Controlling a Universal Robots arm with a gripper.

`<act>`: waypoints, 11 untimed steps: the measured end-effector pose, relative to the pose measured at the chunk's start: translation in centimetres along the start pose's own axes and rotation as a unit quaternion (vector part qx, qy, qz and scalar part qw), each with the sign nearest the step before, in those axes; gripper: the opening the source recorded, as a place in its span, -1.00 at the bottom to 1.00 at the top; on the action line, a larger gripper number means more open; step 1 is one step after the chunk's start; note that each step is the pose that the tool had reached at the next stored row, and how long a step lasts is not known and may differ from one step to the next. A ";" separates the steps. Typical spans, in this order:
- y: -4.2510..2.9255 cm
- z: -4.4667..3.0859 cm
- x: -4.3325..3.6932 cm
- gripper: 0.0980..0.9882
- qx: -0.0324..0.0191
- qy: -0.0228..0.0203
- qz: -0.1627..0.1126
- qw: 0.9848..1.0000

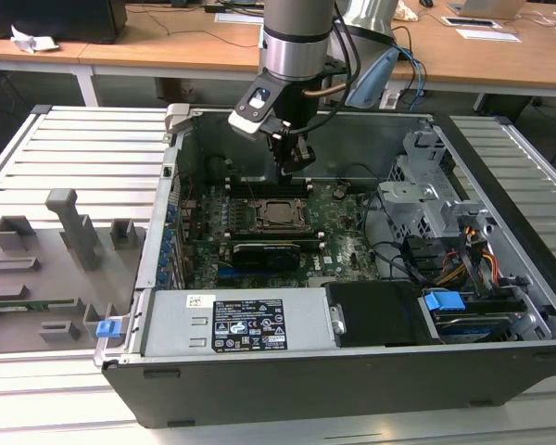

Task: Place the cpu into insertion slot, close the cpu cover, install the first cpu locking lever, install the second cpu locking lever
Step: 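Install the first cpu locking lever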

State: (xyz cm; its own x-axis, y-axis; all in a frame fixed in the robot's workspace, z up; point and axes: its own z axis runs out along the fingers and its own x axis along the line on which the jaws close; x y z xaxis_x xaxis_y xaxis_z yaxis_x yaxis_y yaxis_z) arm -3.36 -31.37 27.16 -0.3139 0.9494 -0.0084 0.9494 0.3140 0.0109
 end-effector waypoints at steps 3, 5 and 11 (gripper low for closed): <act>0.00 0.00 0.00 -0.97 0.000 0.000 -0.001 1.000; 0.00 0.00 0.00 -0.97 0.000 0.000 -0.002 1.000; 0.00 0.00 0.00 -0.97 0.000 0.000 -0.007 1.000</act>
State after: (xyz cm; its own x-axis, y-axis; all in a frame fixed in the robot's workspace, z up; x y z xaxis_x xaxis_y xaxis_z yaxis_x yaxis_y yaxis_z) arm -3.36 -31.37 27.16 -0.3272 0.9449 -0.0084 0.9449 0.3272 0.0109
